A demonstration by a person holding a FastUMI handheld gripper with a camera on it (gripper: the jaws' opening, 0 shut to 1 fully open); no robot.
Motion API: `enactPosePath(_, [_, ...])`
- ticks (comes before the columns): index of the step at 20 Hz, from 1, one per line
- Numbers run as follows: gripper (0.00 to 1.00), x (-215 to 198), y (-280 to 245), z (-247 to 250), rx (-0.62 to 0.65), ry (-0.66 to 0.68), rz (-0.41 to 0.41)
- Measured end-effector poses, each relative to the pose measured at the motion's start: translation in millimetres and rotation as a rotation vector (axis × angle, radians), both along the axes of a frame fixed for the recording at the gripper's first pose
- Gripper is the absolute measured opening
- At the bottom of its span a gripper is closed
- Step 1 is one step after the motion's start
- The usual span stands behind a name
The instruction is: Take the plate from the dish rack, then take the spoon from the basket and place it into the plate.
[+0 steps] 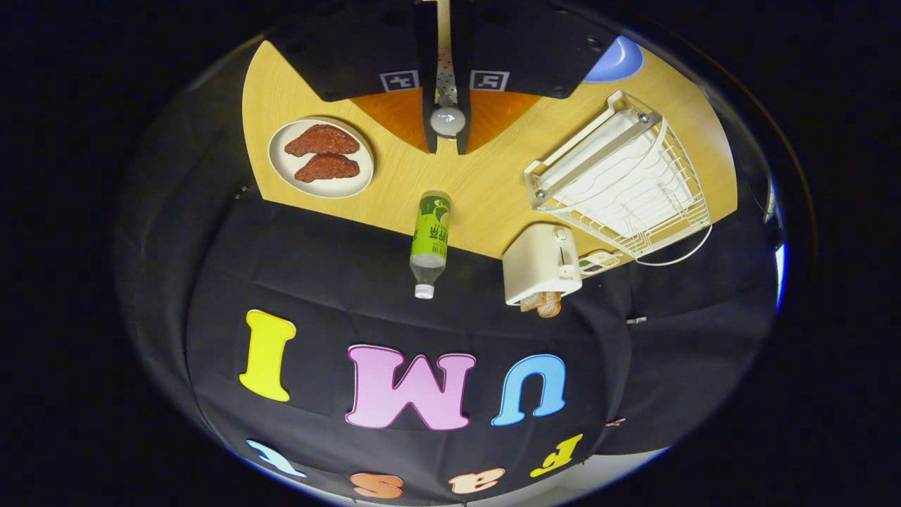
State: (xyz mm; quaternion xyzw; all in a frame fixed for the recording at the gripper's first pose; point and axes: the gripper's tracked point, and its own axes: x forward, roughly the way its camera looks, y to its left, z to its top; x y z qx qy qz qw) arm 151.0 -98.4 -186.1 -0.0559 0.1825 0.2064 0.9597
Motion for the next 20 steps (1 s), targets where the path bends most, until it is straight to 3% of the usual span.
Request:
enactPosePath(7, [0.11, -13.1, 1.0, 95.9, 0.170, -0.078, 0.052])
enactPosePath(11, [0.11, -47.8, 17.8, 129.6, 0.238, -0.088, 0.149])
enactPosePath(20, [0.11, -135.3, 59.7, 78.2, 0.115, -0.059, 0.356])
